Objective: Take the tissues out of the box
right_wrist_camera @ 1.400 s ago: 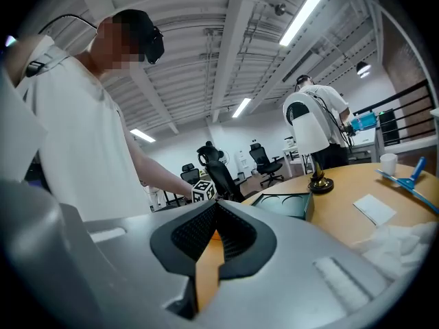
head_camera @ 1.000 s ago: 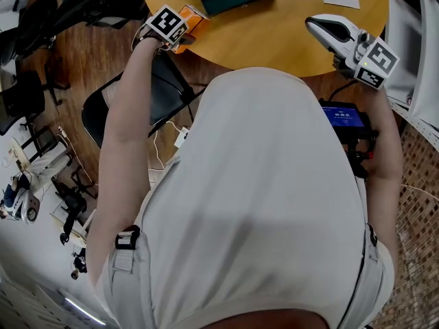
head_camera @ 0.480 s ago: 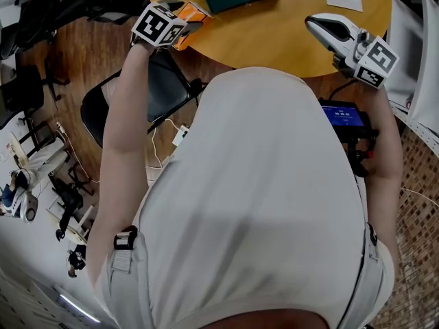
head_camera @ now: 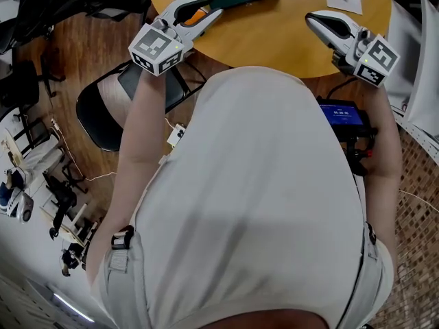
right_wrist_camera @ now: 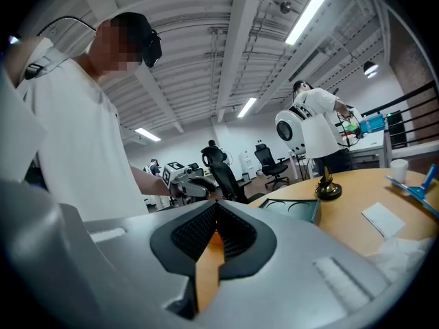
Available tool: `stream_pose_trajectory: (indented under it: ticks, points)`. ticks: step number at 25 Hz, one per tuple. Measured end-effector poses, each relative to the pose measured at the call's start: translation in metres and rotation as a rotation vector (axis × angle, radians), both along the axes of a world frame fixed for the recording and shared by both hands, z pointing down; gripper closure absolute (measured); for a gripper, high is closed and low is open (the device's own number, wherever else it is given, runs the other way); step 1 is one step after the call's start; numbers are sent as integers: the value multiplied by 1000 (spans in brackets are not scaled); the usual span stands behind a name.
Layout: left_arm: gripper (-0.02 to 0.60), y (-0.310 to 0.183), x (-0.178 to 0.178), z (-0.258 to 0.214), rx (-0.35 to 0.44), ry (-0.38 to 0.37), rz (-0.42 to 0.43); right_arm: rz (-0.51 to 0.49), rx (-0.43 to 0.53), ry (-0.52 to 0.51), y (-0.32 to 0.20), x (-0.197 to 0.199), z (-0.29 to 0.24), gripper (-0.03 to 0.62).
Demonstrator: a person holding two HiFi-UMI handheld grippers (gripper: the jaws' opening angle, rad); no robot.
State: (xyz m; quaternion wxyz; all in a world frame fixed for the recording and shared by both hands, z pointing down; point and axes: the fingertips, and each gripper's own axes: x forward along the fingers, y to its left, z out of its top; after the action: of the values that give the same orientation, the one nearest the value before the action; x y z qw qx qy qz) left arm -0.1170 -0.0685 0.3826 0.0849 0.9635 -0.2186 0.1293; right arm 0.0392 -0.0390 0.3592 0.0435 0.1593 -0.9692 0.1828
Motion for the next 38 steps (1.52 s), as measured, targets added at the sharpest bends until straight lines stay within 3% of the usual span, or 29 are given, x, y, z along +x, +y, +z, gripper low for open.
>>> stream_pose_trajectory:
  ticks: [4,6,10,17,38]
  points:
    - [496,7,9,-17,25,79,-10,-1,5,-13,-1,-1,-3,595]
    - [581,9,12,-21,36,97,-16,0,6,-18,-1,0,-3,595]
    - [583,22,28,-31,49,118,40,-4,7,-15,0,0,-3,595]
    - [583,21,39,-40,33,169,50,-16,37,6,1,-4,-6,597]
    - [583,21,49,-34,7,176,62,4,46,-14,2,4,-4,597]
